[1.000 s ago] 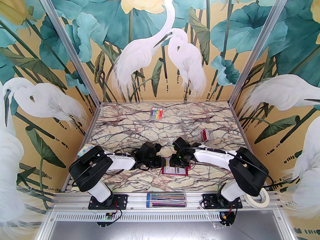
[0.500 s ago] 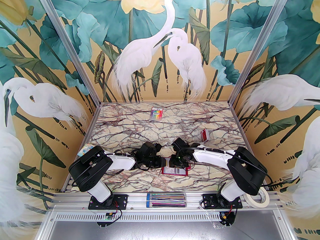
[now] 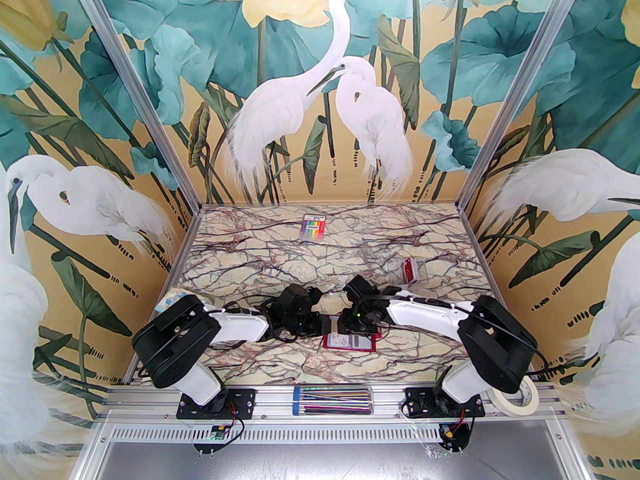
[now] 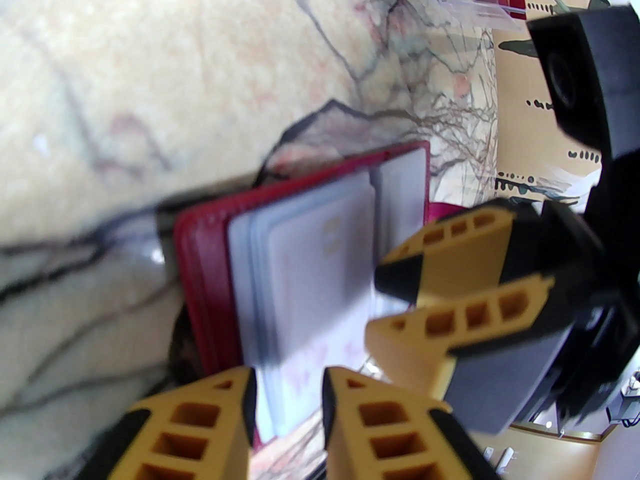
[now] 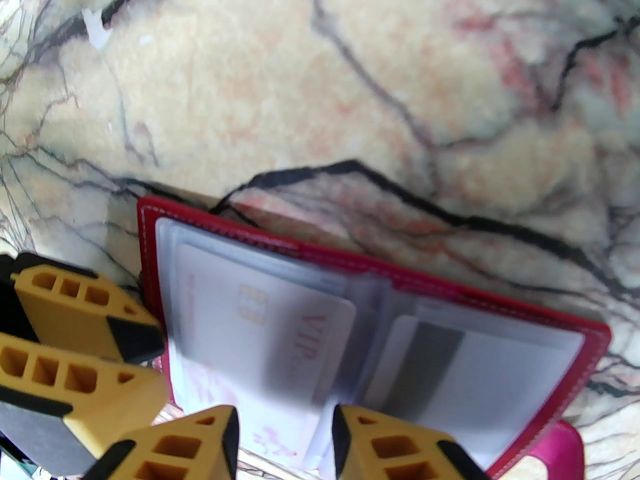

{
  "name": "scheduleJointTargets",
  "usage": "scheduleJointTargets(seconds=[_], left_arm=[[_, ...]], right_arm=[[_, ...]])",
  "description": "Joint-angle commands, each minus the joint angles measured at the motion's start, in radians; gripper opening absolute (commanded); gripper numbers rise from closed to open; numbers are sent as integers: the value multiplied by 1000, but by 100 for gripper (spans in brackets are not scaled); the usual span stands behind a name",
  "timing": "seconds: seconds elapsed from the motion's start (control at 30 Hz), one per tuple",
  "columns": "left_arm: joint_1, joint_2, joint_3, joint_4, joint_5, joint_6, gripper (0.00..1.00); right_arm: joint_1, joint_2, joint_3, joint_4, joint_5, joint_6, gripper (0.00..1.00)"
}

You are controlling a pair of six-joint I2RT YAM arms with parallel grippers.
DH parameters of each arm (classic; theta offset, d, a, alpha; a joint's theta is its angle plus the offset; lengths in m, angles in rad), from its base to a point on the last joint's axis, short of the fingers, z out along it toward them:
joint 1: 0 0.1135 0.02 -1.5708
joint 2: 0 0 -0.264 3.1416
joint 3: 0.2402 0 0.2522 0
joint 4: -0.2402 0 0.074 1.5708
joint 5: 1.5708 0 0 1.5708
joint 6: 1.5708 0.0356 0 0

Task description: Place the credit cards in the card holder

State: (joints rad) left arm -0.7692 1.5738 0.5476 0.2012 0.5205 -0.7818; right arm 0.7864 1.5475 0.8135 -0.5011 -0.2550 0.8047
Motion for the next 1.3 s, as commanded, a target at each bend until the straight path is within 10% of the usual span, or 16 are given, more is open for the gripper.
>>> scheduleJointTargets(seconds=[0.0,1.27], left_arm=[[-7,-51,-14,-44,-42,10,30],[-7,12,-12,-18,-25,6,23]], right_arm=[[7,-27,29,-24,46,16,40],[14,34,71,-31,52,9,34]])
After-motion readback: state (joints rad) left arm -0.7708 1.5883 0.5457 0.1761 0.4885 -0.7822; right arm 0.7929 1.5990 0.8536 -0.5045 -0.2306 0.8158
